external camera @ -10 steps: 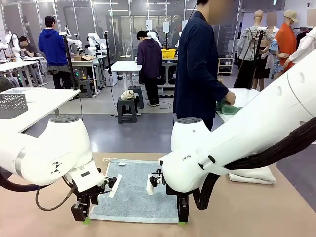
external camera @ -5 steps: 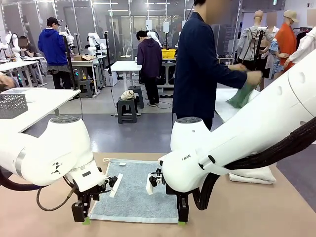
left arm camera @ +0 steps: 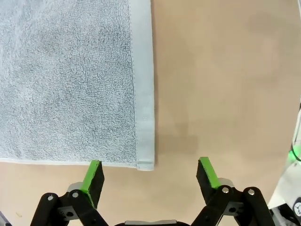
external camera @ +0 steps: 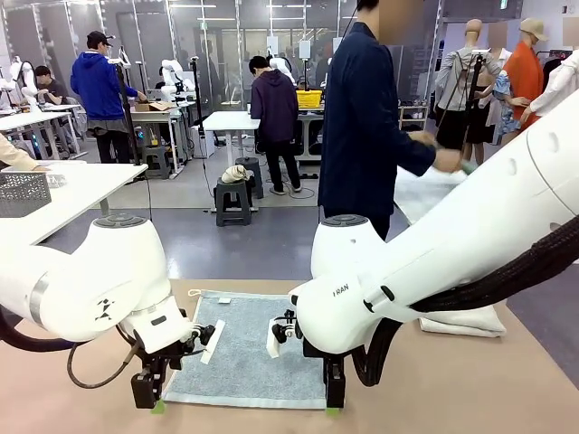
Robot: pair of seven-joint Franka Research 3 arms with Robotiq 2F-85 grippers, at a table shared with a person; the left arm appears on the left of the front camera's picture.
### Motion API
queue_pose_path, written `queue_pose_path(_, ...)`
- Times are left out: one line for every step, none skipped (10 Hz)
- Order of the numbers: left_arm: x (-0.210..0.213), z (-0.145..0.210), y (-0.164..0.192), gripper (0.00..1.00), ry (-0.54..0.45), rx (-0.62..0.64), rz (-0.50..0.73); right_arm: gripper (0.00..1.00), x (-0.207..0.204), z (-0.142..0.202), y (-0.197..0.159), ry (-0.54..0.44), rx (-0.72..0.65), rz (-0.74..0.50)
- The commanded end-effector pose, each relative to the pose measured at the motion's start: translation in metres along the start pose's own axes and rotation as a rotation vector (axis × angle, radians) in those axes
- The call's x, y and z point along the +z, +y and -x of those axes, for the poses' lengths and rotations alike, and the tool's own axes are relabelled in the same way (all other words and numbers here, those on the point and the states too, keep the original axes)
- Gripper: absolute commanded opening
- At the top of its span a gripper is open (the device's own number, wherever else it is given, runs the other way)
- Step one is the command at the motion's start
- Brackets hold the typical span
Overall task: Fold the towels and place them in the basket.
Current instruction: When a person lays out a Towel with hook on the table, fold it in half twice.
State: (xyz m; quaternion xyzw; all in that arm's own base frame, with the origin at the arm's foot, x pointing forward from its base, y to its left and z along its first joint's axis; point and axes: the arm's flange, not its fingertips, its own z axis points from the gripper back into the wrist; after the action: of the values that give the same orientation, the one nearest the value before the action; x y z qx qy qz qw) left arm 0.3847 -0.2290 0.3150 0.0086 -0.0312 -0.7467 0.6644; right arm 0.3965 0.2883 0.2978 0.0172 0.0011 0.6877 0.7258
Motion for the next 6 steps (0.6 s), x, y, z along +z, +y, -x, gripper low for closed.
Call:
queue_pose_path(-0.0076, -0.0007, -0.0010, 1.00, -0.014, 0.015, -0.007, 1.00, -0.0016, -0.0029, 0.0099, 0.042, -0.019, 0.027)
queue_pose_path(-0.0091, -0.0011, -0.0016, 1.00, -0.013, 0.017, -0.010, 1.00, -0.0003, -0.0034, 0.0130, 0.046, -0.021, 0.043)
queue_pose_path(-0.0103, -0.0013, -0.0022, 1.00, -0.012, 0.020, -0.013, 1.00, -0.0003, -0.0031, 0.0152, 0.051, -0.024, 0.052)
queue_pose_path(-0.0118, -0.0005, -0.0026, 1.00, -0.012, 0.023, -0.019, 1.00, -0.0016, -0.0017, 0.0169, 0.052, -0.031, 0.048)
queue_pose_path(-0.0127, -0.0002, -0.0024, 1.00, -0.012, 0.025, -0.031, 1.00, -0.0042, 0.0006, 0.0172, 0.051, -0.040, 0.050)
queue_pose_path(-0.0137, -0.0002, -0.0023, 1.00, -0.011, 0.025, -0.039, 1.00, -0.0065, 0.0033, 0.0165, 0.043, -0.048, 0.055)
